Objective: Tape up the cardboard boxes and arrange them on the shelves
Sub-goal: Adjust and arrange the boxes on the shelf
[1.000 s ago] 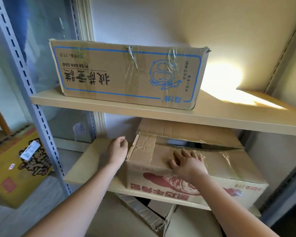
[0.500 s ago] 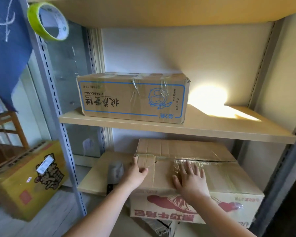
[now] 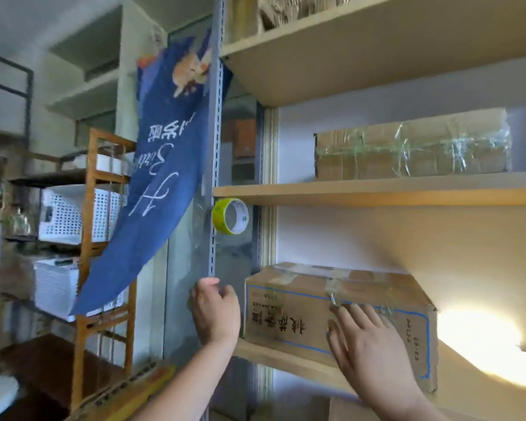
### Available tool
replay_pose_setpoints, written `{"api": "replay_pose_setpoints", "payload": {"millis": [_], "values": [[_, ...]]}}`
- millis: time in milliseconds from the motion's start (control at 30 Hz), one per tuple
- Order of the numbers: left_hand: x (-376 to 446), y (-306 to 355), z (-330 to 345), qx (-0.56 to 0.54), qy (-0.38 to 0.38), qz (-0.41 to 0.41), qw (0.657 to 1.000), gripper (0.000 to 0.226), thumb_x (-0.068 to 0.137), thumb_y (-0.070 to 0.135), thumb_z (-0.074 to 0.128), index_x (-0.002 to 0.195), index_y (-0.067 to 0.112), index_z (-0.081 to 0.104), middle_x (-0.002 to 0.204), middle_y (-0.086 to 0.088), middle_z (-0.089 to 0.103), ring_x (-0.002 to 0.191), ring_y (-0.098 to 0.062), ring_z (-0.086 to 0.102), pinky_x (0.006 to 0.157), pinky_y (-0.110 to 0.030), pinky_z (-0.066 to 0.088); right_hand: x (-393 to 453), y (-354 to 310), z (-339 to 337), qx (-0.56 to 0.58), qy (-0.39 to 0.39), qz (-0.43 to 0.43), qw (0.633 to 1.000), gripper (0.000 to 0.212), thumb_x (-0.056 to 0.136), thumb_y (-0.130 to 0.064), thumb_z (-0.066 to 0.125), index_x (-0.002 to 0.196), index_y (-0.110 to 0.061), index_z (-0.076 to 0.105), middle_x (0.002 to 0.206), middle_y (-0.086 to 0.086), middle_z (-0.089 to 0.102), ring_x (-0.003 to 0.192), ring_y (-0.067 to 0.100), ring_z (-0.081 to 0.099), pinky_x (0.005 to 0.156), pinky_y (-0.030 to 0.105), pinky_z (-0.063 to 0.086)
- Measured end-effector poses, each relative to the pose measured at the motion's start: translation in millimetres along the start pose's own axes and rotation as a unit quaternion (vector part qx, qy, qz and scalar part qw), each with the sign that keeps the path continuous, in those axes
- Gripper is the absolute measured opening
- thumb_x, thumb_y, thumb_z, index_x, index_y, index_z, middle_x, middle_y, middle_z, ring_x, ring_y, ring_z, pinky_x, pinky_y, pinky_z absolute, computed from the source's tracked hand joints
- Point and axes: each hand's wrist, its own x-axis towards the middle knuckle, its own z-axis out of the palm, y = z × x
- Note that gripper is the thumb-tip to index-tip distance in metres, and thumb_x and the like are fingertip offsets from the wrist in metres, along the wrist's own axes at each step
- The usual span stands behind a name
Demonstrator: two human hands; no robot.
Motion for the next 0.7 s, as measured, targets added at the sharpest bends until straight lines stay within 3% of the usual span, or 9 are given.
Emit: {"api": "replay_pose_setpoints", "payload": {"millis": [67,133,233,333,400,500,700], "values": [[37.2,22.2,-5.9,-0.018,0.000,0.004,1.000,0.015,0.086,0.021,0.057,0.097,0.011,0.060,0.100,-0.014,0.061,0.096,-0.035,0.059,0.081,-0.048,0.054,41.4,-2.9,-7.3,-0.009,-0.001,0.016,1.000,0.035,0.092,-0.036,0.037,0.097,-0.015,0.066,0.088,-0.001,0.061,0.080,0.025,0.059,0.063,0.036,0.048],[69.6,40.0,-5.7,-0.011,-0.012,0.018,1.000,0.030,0.085,0.027,0.054,0.091,-0.001,0.062,0.094,-0.027,0.061,0.091,-0.042,0.059,0.075,-0.049,0.052,77.0,-4.5,-8.7,-0.019,-0.018,0.027,0.999,0.041,0.094,-0.040,0.035,0.111,-0.017,0.064,0.100,-0.002,0.063,0.089,0.025,0.060,0.070,0.036,0.049],[99.1,61.9,-1.8,0.017,-0.036,0.047,0.998,0.044,0.091,0.039,0.050,0.107,0.000,0.063,0.109,-0.022,0.062,0.102,-0.038,0.057,0.082,-0.044,0.050,110.4,-9.6,-3.8,-0.026,-0.079,0.018,0.996,0.051,0.097,-0.048,0.033,0.137,-0.020,0.049,0.131,-0.002,0.056,0.114,0.024,0.055,0.089,0.036,0.046],[119.2,80.1,7.5,0.054,-0.068,0.075,0.993,0.047,0.097,0.045,0.045,0.125,0.008,0.054,0.127,-0.013,0.052,0.119,-0.030,0.048,0.090,-0.037,0.045,123.7,-15.3,8.7,-0.025,-0.131,0.003,0.991,0.060,0.099,-0.054,0.028,0.152,-0.026,0.024,0.155,-0.005,0.031,0.136,0.020,0.037,0.107,0.033,0.034],[132.0,90.9,13.6,0.065,-0.083,0.065,0.992,0.056,0.098,0.049,0.041,0.134,0.007,0.046,0.137,-0.016,0.045,0.128,-0.032,0.041,0.095,-0.039,0.041,124.4,-19.4,15.2,-0.023,-0.132,-0.001,0.991,0.061,0.100,-0.056,0.026,0.153,-0.027,0.019,0.157,-0.006,0.026,0.140,0.019,0.033,0.111,0.032,0.029],[150.5,106.7,18.7,0.062,-0.113,0.041,0.991,0.068,0.098,0.055,0.036,0.139,0.001,0.041,0.142,-0.020,0.044,0.131,-0.036,0.041,0.101,-0.043,0.040,122.3,-22.6,21.6,-0.019,-0.126,0.005,0.992,0.061,0.099,-0.055,0.028,0.152,-0.024,0.026,0.154,-0.004,0.034,0.137,0.020,0.038,0.110,0.033,0.033],[165.2,130.8,15.3,-0.056,-0.177,-0.064,0.981,0.061,0.097,0.051,0.046,0.133,0.002,0.047,0.128,-0.016,0.057,0.105,-0.030,0.058,0.085,-0.036,0.049,131.4,-32.3,18.1,-0.031,-0.123,0.000,0.992,0.067,0.093,-0.057,0.021,0.139,-0.019,0.051,0.134,-0.001,0.059,0.116,0.021,0.059,0.095,0.035,0.048]]}}
